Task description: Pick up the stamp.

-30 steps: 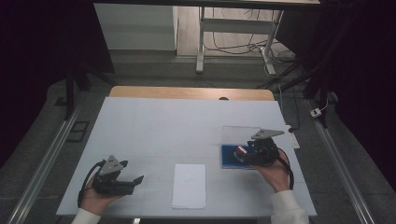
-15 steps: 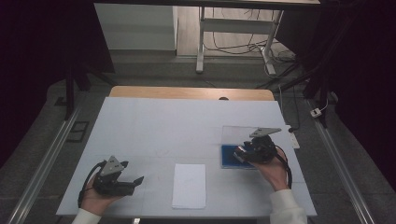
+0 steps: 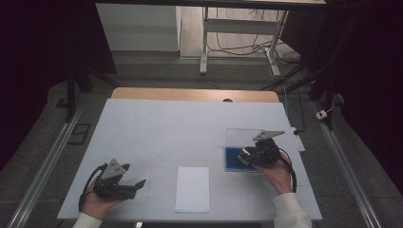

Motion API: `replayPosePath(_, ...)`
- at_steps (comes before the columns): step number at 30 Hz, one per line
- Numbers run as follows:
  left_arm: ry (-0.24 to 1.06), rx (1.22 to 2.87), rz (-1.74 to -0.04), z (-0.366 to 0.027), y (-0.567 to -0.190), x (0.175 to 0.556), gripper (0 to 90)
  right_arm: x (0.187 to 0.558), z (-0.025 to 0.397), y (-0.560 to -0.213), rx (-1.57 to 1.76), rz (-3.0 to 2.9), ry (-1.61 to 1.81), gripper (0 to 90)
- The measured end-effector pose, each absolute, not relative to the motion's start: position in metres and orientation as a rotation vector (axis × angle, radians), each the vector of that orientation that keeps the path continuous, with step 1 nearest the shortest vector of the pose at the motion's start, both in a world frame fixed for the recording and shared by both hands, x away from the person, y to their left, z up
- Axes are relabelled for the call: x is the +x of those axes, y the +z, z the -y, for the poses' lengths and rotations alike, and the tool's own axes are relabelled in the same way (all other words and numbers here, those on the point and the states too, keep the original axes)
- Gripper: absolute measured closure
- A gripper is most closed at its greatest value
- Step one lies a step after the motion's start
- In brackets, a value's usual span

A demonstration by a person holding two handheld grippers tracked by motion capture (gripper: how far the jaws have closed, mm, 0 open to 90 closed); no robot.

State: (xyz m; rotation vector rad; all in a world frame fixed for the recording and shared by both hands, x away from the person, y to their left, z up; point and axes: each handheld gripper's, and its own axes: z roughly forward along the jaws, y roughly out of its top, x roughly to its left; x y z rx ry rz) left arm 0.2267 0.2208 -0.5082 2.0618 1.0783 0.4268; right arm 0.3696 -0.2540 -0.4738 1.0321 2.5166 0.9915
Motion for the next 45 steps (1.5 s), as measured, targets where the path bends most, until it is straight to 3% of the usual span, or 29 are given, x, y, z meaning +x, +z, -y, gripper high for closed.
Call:
replayPosePath(6,0.429,2.067,-1.074,-0.22,-0.508,0.226,17.4,0.369,0.253,-0.473,1.025,-2.512,0.984,68.5)
replayPosePath(28,0.434,2.072,-1.069,-0.221,-0.508,0.226,17.6,0.366,0.248,-0.474,0.98,-2.501,0.919,69.8)
replayPosePath(45,0.441,2.062,-1.074,-0.223,-0.507,0.226,17.7,0.355,0.25,-0.453,0.907,-2.457,1.023,70.0)
